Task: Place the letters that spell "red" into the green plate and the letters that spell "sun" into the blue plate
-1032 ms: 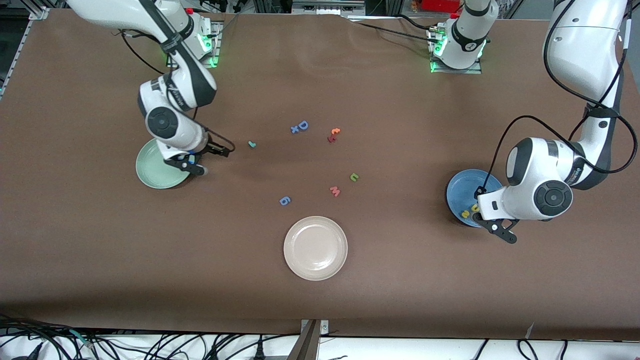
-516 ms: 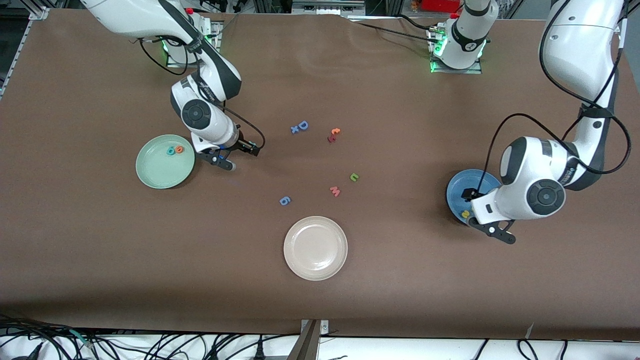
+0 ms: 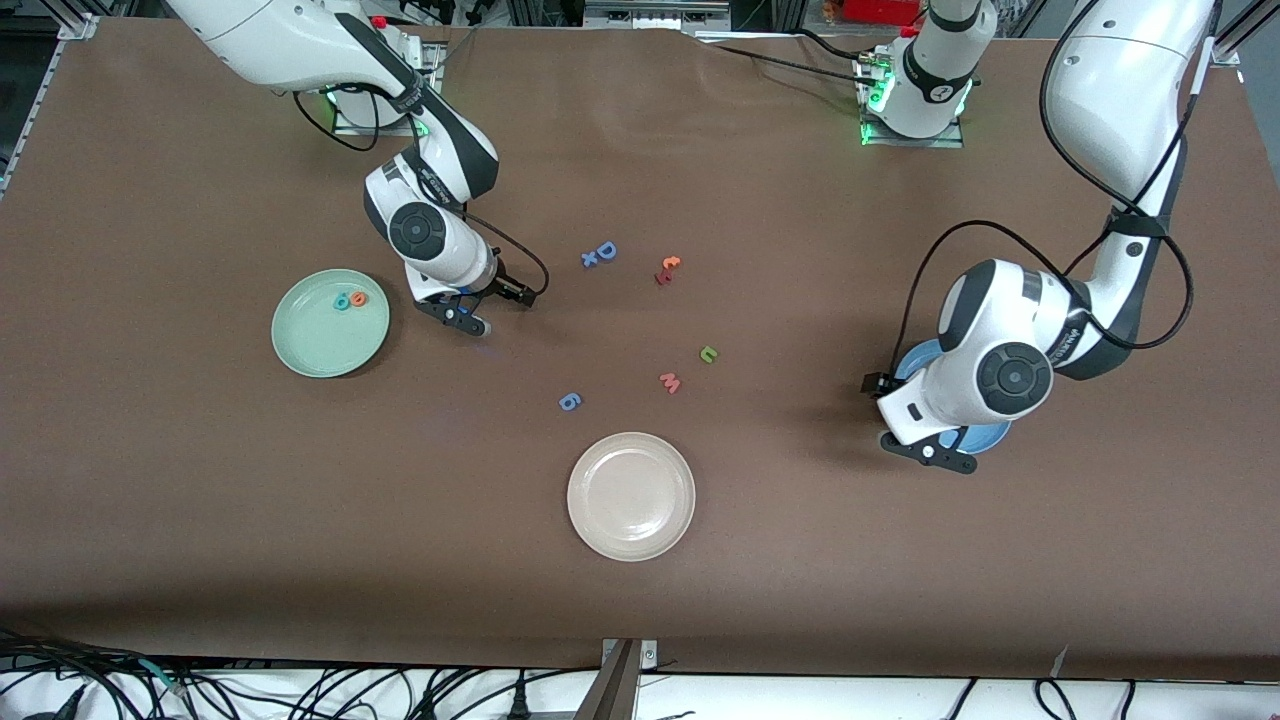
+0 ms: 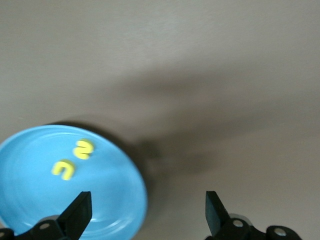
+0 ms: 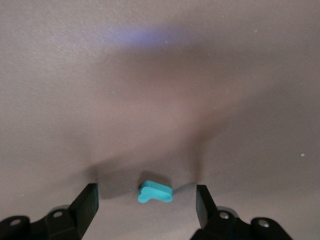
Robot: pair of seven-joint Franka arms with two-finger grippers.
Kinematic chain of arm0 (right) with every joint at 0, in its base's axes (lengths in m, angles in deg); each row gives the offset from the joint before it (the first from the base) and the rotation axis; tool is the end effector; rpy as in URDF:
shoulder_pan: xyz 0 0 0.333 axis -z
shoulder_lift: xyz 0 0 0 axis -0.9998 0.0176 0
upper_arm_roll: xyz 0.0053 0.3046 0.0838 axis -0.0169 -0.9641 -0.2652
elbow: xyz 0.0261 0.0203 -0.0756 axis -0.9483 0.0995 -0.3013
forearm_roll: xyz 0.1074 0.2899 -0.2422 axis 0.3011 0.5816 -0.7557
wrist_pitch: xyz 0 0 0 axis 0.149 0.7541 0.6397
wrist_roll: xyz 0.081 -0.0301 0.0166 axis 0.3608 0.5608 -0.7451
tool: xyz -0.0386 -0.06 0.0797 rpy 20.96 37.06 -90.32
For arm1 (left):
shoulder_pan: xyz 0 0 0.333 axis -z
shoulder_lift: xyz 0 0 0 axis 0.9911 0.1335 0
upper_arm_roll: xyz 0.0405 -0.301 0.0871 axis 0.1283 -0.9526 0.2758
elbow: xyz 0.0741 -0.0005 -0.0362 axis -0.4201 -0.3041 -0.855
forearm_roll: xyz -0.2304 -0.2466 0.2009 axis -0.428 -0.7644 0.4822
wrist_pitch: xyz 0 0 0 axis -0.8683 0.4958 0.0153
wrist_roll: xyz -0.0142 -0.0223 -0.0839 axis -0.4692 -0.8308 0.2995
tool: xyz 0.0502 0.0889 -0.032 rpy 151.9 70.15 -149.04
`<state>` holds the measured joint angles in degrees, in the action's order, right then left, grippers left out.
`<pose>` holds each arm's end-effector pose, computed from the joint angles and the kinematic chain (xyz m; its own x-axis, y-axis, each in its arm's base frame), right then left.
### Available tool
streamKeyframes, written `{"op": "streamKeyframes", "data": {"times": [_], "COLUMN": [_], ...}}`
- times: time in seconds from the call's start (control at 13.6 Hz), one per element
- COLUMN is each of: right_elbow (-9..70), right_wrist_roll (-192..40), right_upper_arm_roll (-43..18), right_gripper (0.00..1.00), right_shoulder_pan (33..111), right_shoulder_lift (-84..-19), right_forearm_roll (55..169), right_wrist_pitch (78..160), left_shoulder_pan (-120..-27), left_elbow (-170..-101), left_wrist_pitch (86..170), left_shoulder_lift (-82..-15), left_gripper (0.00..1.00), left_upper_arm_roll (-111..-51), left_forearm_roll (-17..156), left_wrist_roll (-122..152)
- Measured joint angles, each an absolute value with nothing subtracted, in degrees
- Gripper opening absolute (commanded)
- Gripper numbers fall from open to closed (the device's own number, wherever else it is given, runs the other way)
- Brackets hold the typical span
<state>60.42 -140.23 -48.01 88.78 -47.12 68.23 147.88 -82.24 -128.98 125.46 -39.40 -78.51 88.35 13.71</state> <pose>0.4455 0.2739 0.1662 0.8816 -0.4174 -0.2205 -0.4227 -0.9059 0.0249 0.6484 -0.1506 0.2666 0.9497 -0.2379 -0.2038 -0.2438 -0.9698 -0.0040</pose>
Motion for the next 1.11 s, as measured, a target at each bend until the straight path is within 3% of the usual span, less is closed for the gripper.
{"op": "streamKeyframes", "data": {"times": [0.22,0.37,0.74,1.11], "right_elbow": [60.84,60.81,60.77,60.78], "right_wrist_roll": [-140.28,-140.32,-140.40,-140.47], "right_upper_arm_roll": [-48.01,-48.08,-48.18,-48.24], "right_gripper": [0.70,0.53,0.42,0.23], "right_shoulder_pan": [88.78,88.78,88.78,88.79], "right_shoulder_lift": [-47.02,-47.14,-47.45,-47.89], "right_forearm_roll": [68.23,68.23,68.23,68.26], "right_wrist_pitch": [147.88,148.09,148.09,147.79], "left_shoulder_pan": [-80.84,-78.50,-75.07,-71.62], "left_elbow": [-129.07,-129.10,-129.14,-129.40], "left_wrist_pitch": [125.46,125.61,128.72,132.02], "left_shoulder_lift": [-39.39,-39.29,-38.16,-36.29], "left_gripper": [1.00,1.00,1.00,1.00], "left_upper_arm_roll": [-80.86,-80.95,-81.01,-81.03], "left_forearm_roll": [88.35,88.35,88.35,88.35], "left_wrist_roll": [18.88,22.98,31.82,39.44]}}
